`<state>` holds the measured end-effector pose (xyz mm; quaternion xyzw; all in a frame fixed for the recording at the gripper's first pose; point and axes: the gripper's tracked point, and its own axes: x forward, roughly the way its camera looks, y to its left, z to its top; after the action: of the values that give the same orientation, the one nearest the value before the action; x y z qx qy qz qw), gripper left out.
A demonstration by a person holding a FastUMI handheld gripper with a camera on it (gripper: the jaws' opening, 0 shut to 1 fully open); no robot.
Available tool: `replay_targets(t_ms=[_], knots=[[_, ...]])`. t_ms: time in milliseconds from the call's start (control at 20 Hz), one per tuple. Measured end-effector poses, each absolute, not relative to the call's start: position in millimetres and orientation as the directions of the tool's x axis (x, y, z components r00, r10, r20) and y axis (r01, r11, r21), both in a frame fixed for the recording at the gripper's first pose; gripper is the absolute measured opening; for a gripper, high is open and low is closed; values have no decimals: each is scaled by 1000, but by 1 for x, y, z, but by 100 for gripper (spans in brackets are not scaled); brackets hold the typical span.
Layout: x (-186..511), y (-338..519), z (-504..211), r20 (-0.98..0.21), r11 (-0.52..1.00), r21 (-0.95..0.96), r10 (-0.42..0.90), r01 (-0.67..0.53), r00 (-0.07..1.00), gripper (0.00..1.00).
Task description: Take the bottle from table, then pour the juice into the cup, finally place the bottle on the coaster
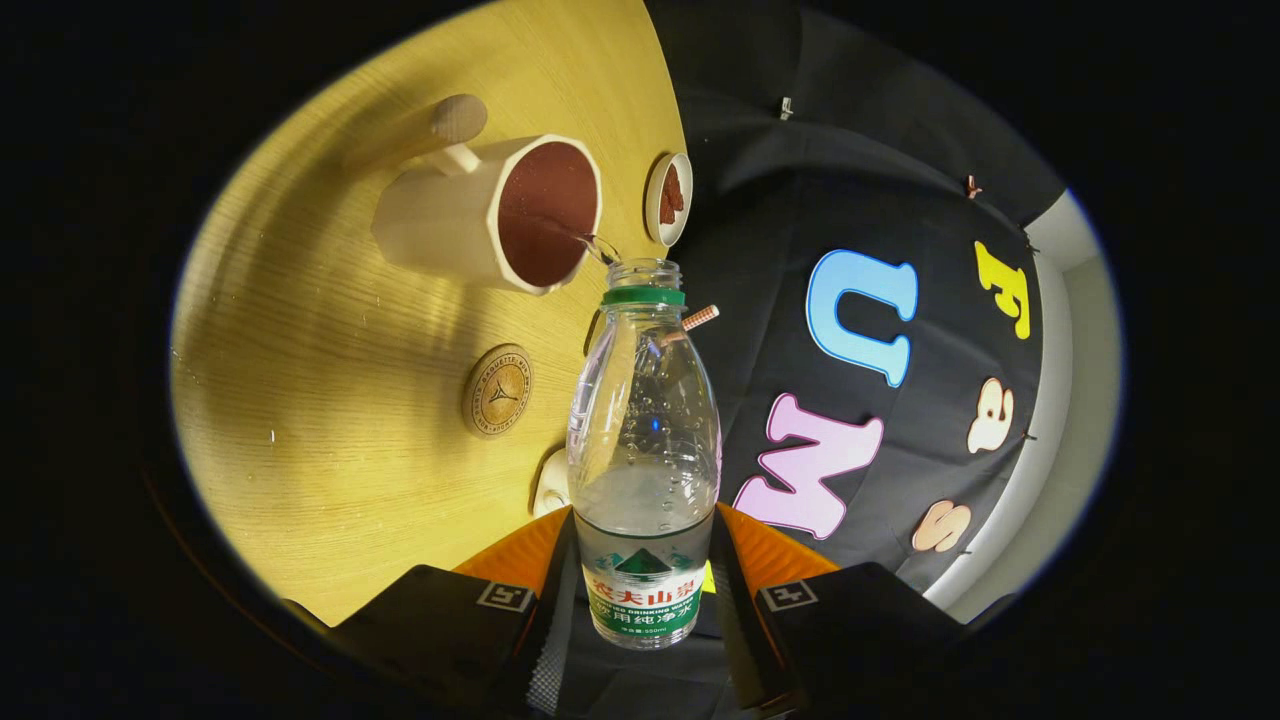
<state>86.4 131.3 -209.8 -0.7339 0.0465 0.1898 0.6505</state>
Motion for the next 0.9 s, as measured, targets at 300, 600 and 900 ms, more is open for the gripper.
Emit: replay_targets(t_ms=[300,600,900], knots=[[87,132,-208,-350,-185,-930,184,-317,919,67],[90,137,-207,-347,-230,-925,198,-301,917,67],[89,138,-203,-342,-299,-914,204,-275,917,67]])
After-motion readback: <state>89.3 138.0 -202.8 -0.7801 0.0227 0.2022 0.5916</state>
